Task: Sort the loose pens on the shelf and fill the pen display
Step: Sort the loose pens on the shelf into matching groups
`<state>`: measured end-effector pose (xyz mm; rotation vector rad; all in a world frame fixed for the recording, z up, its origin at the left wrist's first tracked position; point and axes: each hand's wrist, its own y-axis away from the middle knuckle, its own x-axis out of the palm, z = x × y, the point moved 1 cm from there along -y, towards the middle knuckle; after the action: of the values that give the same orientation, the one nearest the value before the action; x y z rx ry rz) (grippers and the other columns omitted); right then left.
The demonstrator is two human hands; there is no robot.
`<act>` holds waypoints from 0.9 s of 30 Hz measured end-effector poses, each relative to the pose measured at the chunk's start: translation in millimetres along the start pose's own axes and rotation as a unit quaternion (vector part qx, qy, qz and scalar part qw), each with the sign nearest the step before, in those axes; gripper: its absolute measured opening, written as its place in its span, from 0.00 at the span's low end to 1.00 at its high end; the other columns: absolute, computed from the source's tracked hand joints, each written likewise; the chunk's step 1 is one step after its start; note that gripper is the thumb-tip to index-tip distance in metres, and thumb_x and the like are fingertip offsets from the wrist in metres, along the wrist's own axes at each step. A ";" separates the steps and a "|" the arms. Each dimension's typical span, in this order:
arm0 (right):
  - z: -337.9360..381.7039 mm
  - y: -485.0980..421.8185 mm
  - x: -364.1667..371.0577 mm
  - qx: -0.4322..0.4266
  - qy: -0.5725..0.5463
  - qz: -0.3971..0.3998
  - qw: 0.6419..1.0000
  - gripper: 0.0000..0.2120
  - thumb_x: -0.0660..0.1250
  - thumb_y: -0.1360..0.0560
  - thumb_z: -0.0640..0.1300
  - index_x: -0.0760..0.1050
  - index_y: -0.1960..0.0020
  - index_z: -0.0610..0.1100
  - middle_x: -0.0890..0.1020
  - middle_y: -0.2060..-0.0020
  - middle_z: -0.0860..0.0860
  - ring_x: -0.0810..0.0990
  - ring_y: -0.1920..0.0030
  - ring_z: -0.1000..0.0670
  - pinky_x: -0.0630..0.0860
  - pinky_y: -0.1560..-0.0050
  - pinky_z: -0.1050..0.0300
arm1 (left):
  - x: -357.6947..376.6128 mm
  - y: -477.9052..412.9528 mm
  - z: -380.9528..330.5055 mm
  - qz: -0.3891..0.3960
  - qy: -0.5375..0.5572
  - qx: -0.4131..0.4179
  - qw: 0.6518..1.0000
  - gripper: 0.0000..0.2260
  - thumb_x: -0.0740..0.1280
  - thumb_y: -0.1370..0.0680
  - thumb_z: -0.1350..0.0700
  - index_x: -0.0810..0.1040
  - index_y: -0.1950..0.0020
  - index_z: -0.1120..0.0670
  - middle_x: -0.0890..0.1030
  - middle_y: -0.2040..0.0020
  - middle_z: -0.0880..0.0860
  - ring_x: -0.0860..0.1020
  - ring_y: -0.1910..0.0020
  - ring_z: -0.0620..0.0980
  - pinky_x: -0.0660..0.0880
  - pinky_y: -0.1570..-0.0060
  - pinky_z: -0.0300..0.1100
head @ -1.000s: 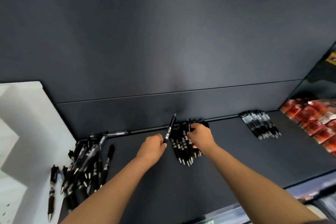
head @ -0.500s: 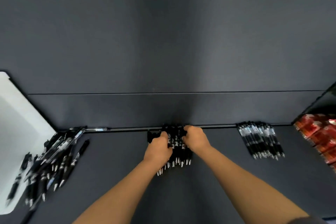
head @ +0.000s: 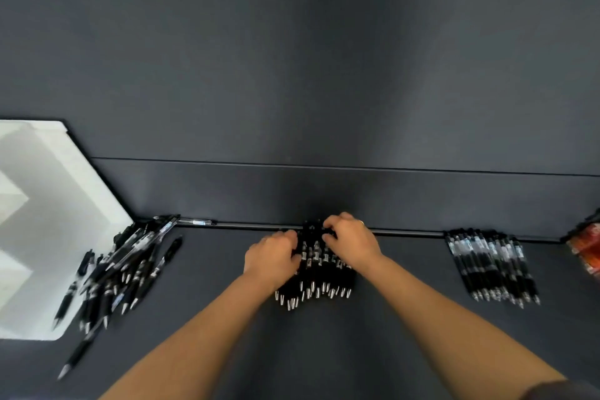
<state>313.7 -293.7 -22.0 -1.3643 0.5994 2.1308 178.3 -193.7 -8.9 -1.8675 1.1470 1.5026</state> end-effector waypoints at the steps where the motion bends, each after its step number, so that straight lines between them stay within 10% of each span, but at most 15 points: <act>1: 7.0 -0.9 -0.5 -0.011 0.006 -0.003 1.000 0.16 0.62 0.22 0.49 0.73 0.36 0.47 0.74 0.41 0.47 0.74 0.41 0.44 0.75 0.45 0.50 | -4.1 -0.3 4.8 -0.015 -0.020 0.007 1.000 0.11 0.61 0.22 0.50 0.72 0.43 0.52 0.76 0.43 0.52 0.74 0.42 0.54 0.70 0.46 0.47; 27: 270.8 -32.3 93.5 -0.042 -0.011 0.078 0.996 0.12 0.61 0.22 0.47 0.76 0.40 0.45 0.79 0.43 0.47 0.77 0.43 0.45 0.75 0.44 0.49 | -66.5 47.1 286.1 -0.027 0.027 -0.066 0.997 0.08 0.60 0.22 0.55 0.72 0.43 0.52 0.74 0.45 0.52 0.76 0.45 0.55 0.71 0.55 0.45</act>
<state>118.3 -82.5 -4.7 -1.3783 0.6314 2.3151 -20.9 26.9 -20.2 -2.0225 1.0345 1.5384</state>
